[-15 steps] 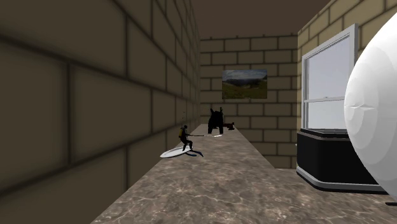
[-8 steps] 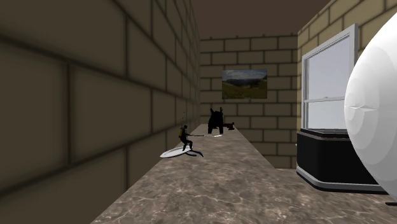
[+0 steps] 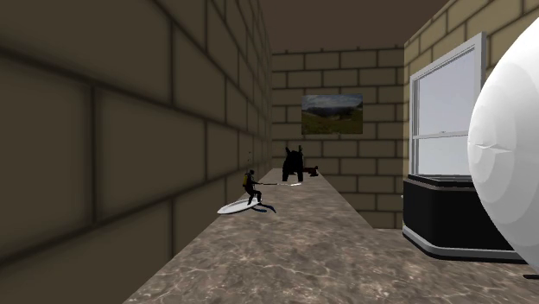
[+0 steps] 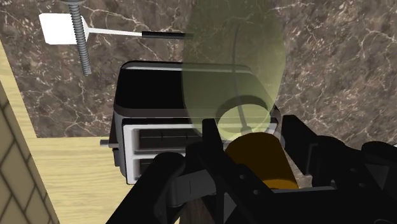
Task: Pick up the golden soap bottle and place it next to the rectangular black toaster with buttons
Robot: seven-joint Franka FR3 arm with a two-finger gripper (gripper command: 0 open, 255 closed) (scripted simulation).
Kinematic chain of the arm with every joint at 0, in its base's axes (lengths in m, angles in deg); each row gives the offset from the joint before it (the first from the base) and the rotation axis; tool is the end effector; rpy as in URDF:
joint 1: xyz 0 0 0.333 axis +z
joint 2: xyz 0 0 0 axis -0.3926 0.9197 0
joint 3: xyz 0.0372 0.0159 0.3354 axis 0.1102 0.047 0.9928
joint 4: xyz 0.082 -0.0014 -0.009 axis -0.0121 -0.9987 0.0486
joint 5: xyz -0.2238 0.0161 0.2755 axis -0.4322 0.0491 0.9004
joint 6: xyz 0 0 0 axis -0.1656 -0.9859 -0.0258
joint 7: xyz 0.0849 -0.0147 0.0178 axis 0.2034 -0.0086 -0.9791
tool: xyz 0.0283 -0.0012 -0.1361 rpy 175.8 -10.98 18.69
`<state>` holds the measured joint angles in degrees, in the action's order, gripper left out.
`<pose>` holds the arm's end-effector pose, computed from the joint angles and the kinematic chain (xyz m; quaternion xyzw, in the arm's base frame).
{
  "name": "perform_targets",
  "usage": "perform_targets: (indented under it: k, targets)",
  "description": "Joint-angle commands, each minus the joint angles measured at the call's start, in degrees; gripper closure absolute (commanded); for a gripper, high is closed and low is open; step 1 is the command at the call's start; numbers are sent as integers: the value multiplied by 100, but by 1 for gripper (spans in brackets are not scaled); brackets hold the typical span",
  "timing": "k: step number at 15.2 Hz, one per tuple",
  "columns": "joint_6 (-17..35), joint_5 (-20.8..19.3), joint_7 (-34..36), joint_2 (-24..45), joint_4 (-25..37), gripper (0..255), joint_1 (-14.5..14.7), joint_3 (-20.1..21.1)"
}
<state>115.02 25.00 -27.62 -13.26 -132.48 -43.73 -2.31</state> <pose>0.3573 -0.3535 0.6072 -0.9849 -0.0567 -0.1538 0.0566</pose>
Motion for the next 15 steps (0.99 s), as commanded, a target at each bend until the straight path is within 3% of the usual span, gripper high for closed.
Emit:
perform_targets:
  k: [1, 15]
  targets:
    - [155, 5, -41, -12, -165, 255, -1, 1]
    - [1181, 93, -332, -19, -1233, 255, 4, 6]
